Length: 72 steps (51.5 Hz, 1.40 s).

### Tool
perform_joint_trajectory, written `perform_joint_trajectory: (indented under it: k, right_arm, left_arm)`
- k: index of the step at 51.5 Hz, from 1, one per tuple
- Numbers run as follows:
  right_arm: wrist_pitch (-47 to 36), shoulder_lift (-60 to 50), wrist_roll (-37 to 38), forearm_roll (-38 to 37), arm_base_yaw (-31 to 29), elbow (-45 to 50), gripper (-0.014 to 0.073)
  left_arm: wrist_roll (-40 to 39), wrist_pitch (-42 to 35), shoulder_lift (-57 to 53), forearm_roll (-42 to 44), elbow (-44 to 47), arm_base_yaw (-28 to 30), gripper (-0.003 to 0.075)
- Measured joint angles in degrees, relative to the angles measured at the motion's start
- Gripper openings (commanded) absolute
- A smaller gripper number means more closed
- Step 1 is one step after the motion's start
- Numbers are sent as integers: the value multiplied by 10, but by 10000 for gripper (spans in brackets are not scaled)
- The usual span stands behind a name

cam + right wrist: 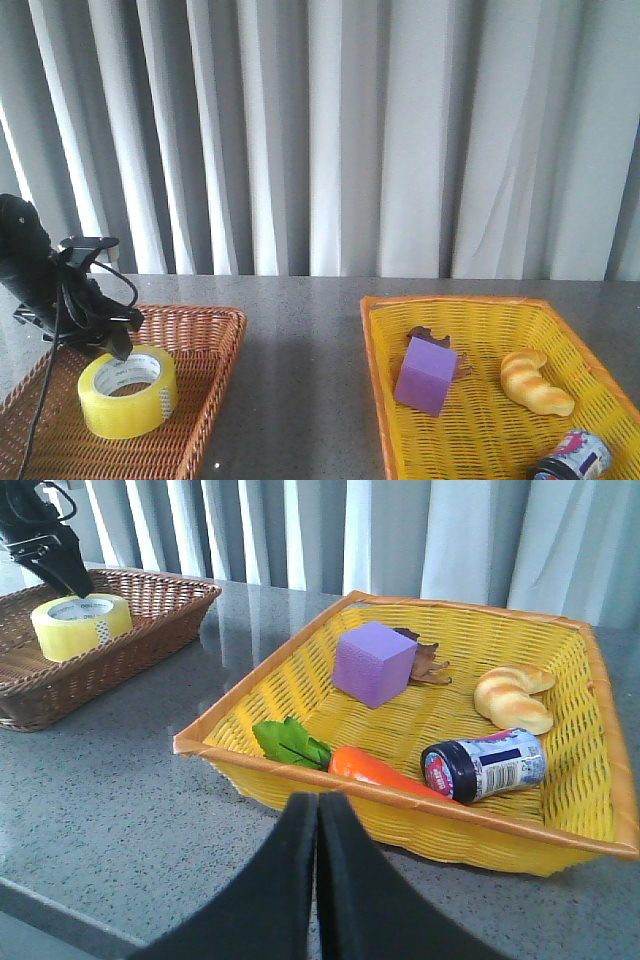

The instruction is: Transfer tape with both arms

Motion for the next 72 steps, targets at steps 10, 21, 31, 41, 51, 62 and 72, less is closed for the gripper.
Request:
perform_joint_trajectory:
  k: [10, 21, 31, 41, 51, 62, 72]
  right_arm:
    - [-3, 0, 0, 0, 0, 0, -5]
    - [-19, 17, 0, 0, 0, 0, -5]
    - [-29, 51, 0, 5, 0, 0, -5]
    - [-70, 58, 0, 5, 0, 0, -5]
    - [-76, 58, 0, 5, 0, 0, -5]
    - [-77, 58, 0, 5, 0, 0, -5]
    - [-77, 58, 0, 6, 0, 0, -5]
  left_arm:
    - [-21, 0, -34, -12, 0, 0, 214]
    - [-10, 1, -151, -21, 0, 0, -8]
    - [10, 3, -303, -24, 0, 1, -8]
    - [13, 7, -461, -28, 1, 1, -8]
    - [15, -59, -678, -26, 182, 1, -8]
    - [3, -258, -961, -17, 522, 1, -8]
    - [-22, -242, -1129, -19, 689, 1, -6]
